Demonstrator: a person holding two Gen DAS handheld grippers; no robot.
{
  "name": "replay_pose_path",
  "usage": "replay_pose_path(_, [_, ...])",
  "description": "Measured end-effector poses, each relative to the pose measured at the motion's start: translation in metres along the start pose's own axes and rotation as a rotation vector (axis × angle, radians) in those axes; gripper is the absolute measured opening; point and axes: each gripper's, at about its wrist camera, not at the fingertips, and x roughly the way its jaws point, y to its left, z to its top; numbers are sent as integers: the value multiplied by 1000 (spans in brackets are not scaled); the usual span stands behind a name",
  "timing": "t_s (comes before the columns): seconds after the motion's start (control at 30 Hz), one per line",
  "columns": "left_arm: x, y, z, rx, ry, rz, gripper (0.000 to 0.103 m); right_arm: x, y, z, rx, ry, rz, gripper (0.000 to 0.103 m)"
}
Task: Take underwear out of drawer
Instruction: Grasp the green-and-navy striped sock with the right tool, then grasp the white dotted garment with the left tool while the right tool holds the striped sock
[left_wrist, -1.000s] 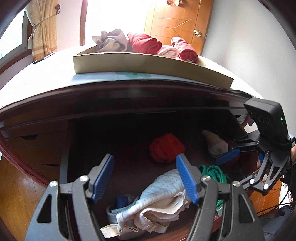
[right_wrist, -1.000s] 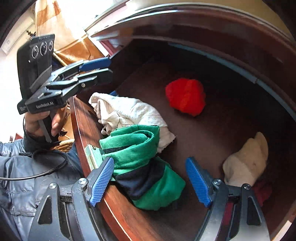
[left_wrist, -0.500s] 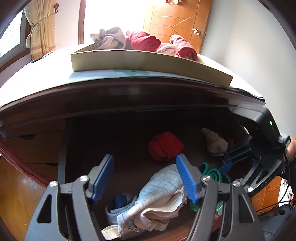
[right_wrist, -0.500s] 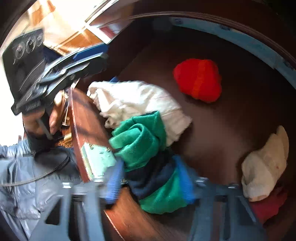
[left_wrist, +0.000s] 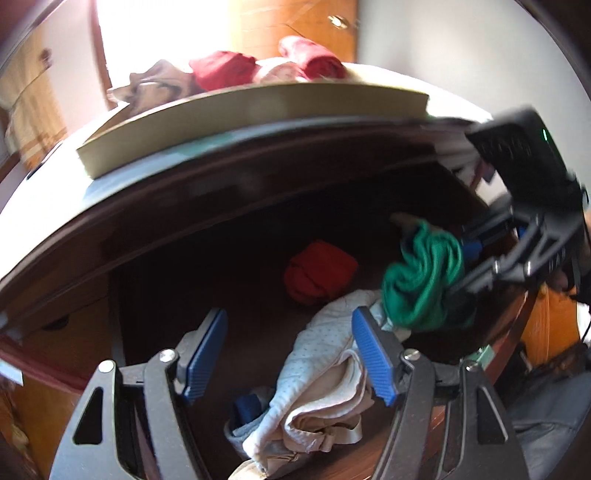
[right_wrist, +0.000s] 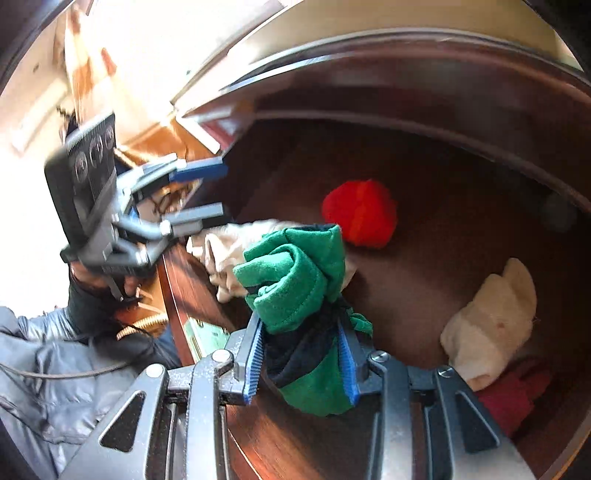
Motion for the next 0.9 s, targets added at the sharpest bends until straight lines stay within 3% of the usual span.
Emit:
replay_pose_path(0.1, [14,-12,5,88,67,-33,70,-1,-4,0,21,-16,0,38])
replay_pose_path(0.4, [43,-29,15,227,217,-92,70,-15,-18,5,66,-47,1,38])
replay_pose_path(0.7, [61,-31,19,221,326,-227,72,-19,-14,3,73,-54,-14,38])
replay_pose_path(0.9, [76,-26,21,188,394,-272,75,-12,-9,5,63,-28,-16,38])
